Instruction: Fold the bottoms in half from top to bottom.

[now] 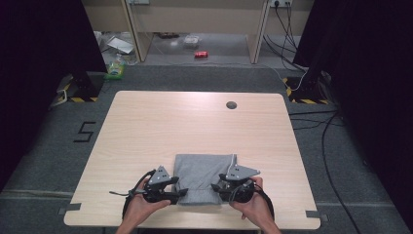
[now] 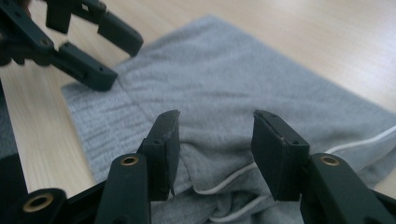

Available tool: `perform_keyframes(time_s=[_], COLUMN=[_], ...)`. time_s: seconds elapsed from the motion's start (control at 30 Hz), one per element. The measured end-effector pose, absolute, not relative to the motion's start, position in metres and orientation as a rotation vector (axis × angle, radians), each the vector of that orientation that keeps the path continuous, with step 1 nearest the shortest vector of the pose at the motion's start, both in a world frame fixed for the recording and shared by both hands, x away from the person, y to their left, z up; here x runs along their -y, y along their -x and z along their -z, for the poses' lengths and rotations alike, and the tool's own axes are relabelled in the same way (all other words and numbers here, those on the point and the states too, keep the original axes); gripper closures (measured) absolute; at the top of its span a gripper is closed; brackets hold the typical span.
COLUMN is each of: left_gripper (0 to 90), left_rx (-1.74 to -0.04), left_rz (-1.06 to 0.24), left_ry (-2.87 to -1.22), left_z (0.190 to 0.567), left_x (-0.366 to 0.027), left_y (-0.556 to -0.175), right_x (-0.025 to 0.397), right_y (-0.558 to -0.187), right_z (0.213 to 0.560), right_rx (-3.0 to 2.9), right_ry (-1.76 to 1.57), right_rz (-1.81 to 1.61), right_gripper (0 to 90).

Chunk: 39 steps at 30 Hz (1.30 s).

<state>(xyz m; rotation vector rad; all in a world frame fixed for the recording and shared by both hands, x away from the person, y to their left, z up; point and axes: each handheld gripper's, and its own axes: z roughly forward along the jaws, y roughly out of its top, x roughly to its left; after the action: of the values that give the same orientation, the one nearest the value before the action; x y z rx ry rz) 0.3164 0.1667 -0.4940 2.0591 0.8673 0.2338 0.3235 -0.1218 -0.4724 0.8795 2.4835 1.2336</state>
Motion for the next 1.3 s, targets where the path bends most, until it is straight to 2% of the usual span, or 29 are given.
perform_keyframes(time_s=[0.23, 0.5, 0.6, 0.77, 1.03, 1.3], left_gripper=[43.0, 45.1, 40.7, 36.9, 32.5, 31.8], left_rx=[-0.834, -0.836, -0.866, -0.889, -0.922, -0.943], left_rz=[-0.250, -0.231, -0.194, -0.188, -0.192, -0.211], left_ry=[-2.109, -2.098, -2.062, -2.016, -2.004, -1.988], left_z=[0.500, 0.501, 0.496, 0.490, 0.491, 0.489], left_x=[-0.163, -0.163, -0.168, -0.174, -0.174, -0.176], left_y=[-0.313, -0.314, -0.317, -0.320, -0.327, -0.336], right_x=[0.118, 0.120, 0.122, 0.130, 0.145, 0.151], right_y=[-0.319, -0.320, -0.323, -0.329, -0.343, -0.354], right_z=[0.494, 0.495, 0.489, 0.477, 0.468, 0.469], right_rx=[-2.565, -2.565, -2.544, -2.459, -2.380, -2.354], right_ry=[-0.852, -0.872, -0.891, -0.946, -1.019, -1.051], right_rz=[-1.143, -1.165, -1.180, -1.248, -1.245, -1.220], right_gripper=[54.4, 53.4, 46.8, 43.1, 41.5, 40.6])
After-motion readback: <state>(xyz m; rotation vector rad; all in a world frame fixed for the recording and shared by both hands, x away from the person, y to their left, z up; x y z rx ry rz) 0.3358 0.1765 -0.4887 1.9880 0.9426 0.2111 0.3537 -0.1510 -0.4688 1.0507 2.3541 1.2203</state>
